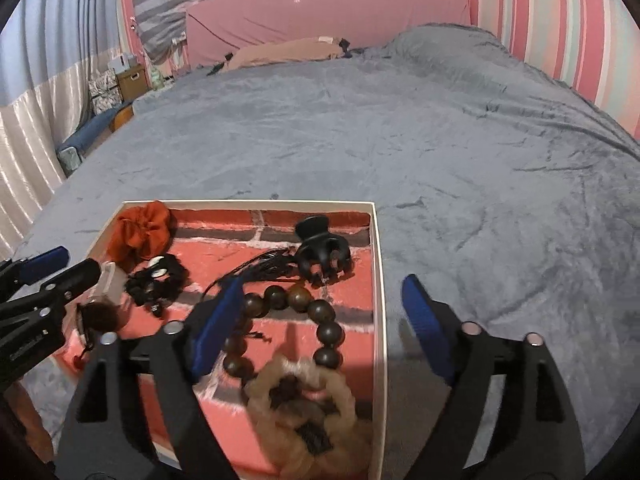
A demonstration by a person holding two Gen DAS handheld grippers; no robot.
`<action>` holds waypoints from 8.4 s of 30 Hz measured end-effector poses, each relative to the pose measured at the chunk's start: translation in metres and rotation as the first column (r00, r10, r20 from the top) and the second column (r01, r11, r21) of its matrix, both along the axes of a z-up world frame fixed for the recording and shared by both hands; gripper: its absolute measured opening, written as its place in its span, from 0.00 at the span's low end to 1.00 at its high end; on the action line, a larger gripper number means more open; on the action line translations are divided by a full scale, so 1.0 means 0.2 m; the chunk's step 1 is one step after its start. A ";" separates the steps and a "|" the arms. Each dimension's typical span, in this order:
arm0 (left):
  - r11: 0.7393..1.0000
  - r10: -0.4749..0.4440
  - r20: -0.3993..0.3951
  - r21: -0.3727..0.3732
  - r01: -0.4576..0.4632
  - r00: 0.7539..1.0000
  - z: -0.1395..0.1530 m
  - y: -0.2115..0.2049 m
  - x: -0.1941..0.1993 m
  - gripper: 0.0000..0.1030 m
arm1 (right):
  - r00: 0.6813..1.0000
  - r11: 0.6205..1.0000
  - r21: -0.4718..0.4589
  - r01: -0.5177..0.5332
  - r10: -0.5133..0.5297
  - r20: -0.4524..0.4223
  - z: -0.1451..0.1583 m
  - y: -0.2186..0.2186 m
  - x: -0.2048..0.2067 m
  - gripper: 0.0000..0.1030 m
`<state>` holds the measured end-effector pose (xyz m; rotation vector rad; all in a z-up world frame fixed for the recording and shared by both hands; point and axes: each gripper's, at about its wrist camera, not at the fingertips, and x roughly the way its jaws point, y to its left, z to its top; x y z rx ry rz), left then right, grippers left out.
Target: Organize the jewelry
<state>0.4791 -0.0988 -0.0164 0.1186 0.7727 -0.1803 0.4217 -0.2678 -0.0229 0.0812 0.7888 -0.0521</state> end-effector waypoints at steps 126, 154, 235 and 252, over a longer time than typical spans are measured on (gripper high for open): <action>0.979 -0.106 0.108 -0.162 0.123 0.988 0.21 0.23 -0.36 0.01 | 0.997 0.999 0.002 -0.045 0.045 0.065 0.10 0.15 -0.41 0.15; 0.996 0.001 -0.043 -0.091 -0.005 0.999 -0.27 0.28 0.10 0.02 | 0.999 1.000 -0.023 -0.017 0.017 -0.028 -0.25 0.05 -0.02 0.21; 0.990 0.134 0.296 -0.089 -0.113 0.946 0.42 0.39 -2.06 0.96 | 0.951 0.991 -0.116 0.058 -0.020 0.307 0.47 0.27 -2.05 0.96; 0.988 0.147 0.285 -0.092 -0.126 0.947 0.39 0.41 -2.03 0.96 | 0.952 0.991 -0.118 0.059 -0.020 0.306 0.46 0.29 -2.03 0.96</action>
